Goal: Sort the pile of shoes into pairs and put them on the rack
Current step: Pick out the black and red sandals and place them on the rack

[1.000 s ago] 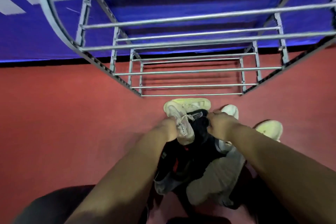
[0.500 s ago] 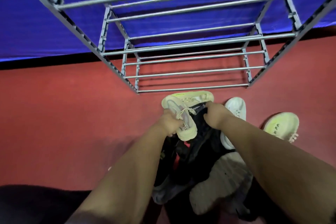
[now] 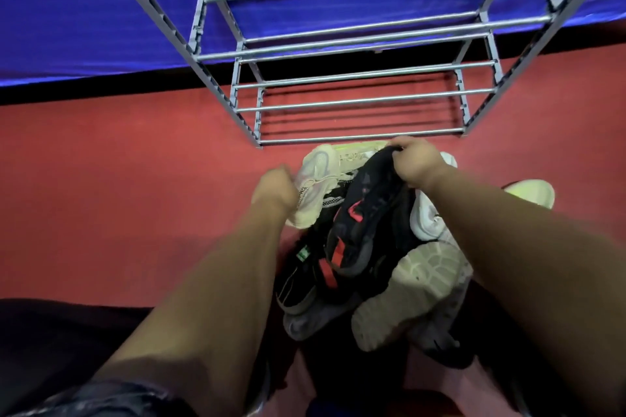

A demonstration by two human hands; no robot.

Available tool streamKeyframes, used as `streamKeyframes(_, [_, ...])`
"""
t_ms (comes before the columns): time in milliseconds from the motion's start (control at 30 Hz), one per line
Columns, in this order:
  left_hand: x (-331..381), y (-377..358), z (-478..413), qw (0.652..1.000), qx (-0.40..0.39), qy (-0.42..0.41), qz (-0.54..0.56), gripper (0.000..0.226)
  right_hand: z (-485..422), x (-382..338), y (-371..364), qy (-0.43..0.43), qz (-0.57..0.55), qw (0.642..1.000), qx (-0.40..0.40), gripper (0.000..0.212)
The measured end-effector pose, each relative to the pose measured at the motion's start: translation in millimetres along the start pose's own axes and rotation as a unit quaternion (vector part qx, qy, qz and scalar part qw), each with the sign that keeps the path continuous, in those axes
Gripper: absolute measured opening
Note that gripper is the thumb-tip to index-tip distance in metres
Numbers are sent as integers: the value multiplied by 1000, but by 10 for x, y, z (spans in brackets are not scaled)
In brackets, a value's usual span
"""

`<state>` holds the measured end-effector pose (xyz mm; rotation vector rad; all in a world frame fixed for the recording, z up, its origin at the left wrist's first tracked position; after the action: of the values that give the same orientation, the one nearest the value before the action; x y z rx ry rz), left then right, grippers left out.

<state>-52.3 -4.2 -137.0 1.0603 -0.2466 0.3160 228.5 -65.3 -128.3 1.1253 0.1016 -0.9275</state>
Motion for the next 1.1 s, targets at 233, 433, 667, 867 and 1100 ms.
streamKeyframes(233, [-32,-149,334,998,-7,32,48,31,51,80,67,-85,8,996,40,28])
streamKeyframes(433, [224,-421,644,965,-249,30,78,34,346,-29,-234,-42,99,994,-13,27])
streamKeyframes(667, [185,-398,686,916,-291,115,252,30,537,72,-193,-84,76,993,-44,38])
streamKeyframes(867, [208,-403,769,831,-339,104,428,34,576,47,-337,-71,69,992,-75,63])
streamKeyframes(1100, [130,-447,997,956,-278,67,-70,66,593,74,-366,-55,126,989,-49,42])
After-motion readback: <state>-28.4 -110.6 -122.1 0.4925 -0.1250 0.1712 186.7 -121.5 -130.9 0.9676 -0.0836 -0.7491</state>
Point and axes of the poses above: each hand's wrist, its own z-axis away from the middle knuckle, its own y-axis out of the back of the hand, x = y × z, the point moved 1 cm from there along -z, towards the middle knuckle, and after that the axes turned 9 degrees about z, right-handed, at the moved point
